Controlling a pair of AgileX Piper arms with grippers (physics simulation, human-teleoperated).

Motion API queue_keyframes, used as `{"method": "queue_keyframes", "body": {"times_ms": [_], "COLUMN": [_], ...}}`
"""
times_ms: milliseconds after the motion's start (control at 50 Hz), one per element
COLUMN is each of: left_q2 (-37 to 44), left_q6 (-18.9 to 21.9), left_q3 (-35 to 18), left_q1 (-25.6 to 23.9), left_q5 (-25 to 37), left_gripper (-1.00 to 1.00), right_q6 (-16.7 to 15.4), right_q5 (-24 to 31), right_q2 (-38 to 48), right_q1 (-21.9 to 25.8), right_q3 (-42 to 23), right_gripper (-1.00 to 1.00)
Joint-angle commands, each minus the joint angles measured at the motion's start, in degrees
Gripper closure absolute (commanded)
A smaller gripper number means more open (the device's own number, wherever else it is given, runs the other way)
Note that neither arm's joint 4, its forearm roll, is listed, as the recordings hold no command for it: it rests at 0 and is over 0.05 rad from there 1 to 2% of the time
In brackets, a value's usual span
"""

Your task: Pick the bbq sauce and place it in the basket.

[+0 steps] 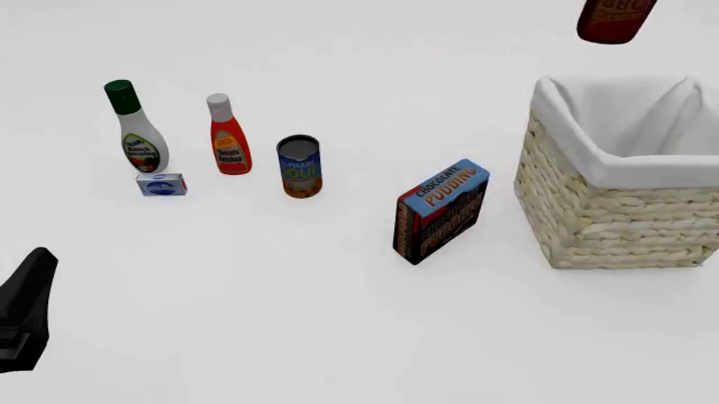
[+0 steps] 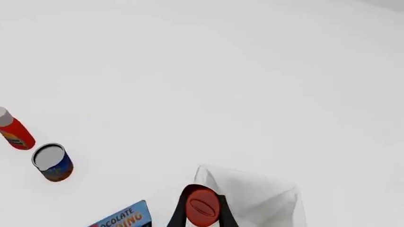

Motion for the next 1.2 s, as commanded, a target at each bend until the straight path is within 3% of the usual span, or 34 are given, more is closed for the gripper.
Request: {"method": "queue_keyframes", "body": {"times_ms": [20, 600, 1200], "left_q2": [0.0, 0.0, 0.0], "left_q6": [0.0, 0.0, 0.0], "left_q3": [0.0, 0.0, 0.0], "left_q1": [0.0, 0.0, 0.0], "left_q5": [0.0, 0.0, 0.0], "left_gripper": [-1.0, -1.0, -1.0], "right_q6": [0.2, -0.37, 0.72], "right_q5": [-1.92, -9.1, -18.47], "right_q2": [-1.56, -1.35, 6.19], "right_q1": [-4.17, -12.57, -15.01], "right_q3": [3.19, 12.21, 19.93], "right_gripper": [1.0, 1.0, 1.0]}}
